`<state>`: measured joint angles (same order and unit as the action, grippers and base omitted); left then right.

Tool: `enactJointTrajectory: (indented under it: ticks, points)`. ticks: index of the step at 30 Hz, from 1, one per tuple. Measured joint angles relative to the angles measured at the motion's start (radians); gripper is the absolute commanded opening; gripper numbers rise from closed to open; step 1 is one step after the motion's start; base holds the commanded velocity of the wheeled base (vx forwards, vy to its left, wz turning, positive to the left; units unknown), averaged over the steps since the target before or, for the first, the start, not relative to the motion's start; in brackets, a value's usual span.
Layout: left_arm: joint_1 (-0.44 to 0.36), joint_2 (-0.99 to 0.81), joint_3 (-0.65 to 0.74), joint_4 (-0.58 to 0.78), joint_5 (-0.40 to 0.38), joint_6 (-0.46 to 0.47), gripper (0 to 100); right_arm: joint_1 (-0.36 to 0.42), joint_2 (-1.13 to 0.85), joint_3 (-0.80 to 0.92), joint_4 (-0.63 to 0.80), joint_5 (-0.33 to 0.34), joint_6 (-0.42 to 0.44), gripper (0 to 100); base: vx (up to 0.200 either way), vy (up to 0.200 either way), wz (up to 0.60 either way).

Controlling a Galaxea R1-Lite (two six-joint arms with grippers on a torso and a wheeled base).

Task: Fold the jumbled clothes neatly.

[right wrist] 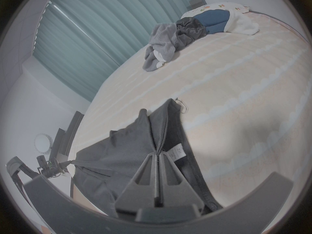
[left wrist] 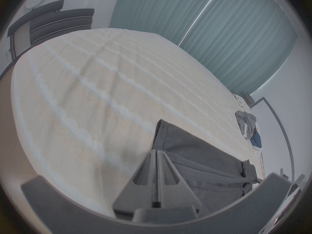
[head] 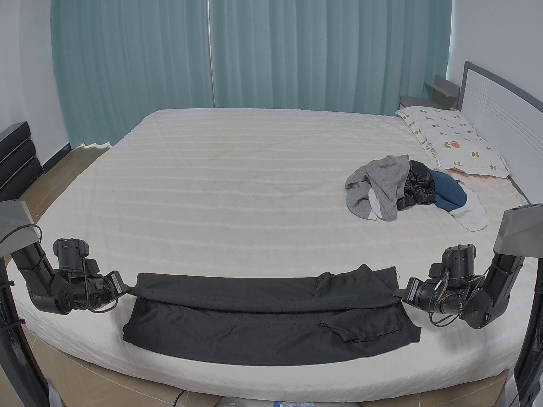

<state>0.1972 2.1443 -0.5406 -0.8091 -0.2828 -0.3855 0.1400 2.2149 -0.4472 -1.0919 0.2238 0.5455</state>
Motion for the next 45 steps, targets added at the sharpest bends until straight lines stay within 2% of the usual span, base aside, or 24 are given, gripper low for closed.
enactJointTrajectory:
  ticks: [1, 2, 11, 17, 22, 31, 32, 38, 45]
  points:
    - [-0.001, 0.001, 0.006, 0.000, 0.000, 0.008, 0, 0.001, 0.007, 0.001, 0.000, 0.000, -0.003, 100, 0.000, 0.000, 0.00]
    - [-0.002, 0.002, 0.011, 0.001, 0.000, 0.013, 100, 0.002, 0.014, 0.002, -0.001, -0.001, -0.006, 100, 0.000, 0.000, 0.00]
    - [-0.007, -0.001, 0.025, 0.001, -0.001, 0.016, 100, -0.005, 0.026, -0.008, -0.013, 0.001, 0.005, 100, 0.000, 0.000, 0.00]
    - [-0.001, -0.014, 0.012, 0.003, -0.003, -0.005, 100, -0.037, -0.003, -0.025, -0.012, 0.006, 0.011, 100, 0.000, 0.000, 0.00]
    - [-0.002, -0.014, -0.038, 0.004, -0.004, -0.115, 100, -0.056, -0.009, -0.050, -0.011, 0.008, 0.053, 100, 0.000, 0.000, 0.00]
    - [-0.052, 0.087, -0.159, 0.002, 0.001, -0.190, 100, -0.062, 0.003, -0.104, 0.006, 0.010, 0.131, 100, 0.000, 0.000, 0.00]
    - [-0.058, 0.098, -0.176, 0.002, 0.002, -0.192, 0, -0.063, 0.006, -0.109, 0.008, 0.011, 0.132, 100, 0.000, 0.000, 0.00]
    - [-0.083, 0.164, -0.257, -0.003, 0.013, -0.208, 0, -0.065, 0.025, -0.135, 0.011, 0.011, 0.136, 100, 0.000, 0.000, 0.00]
    - [-0.075, 0.190, -0.286, -0.007, 0.014, -0.329, 0, -0.067, 0.061, -0.189, 0.012, 0.011, 0.138, 100, 0.000, 0.000, 0.00]
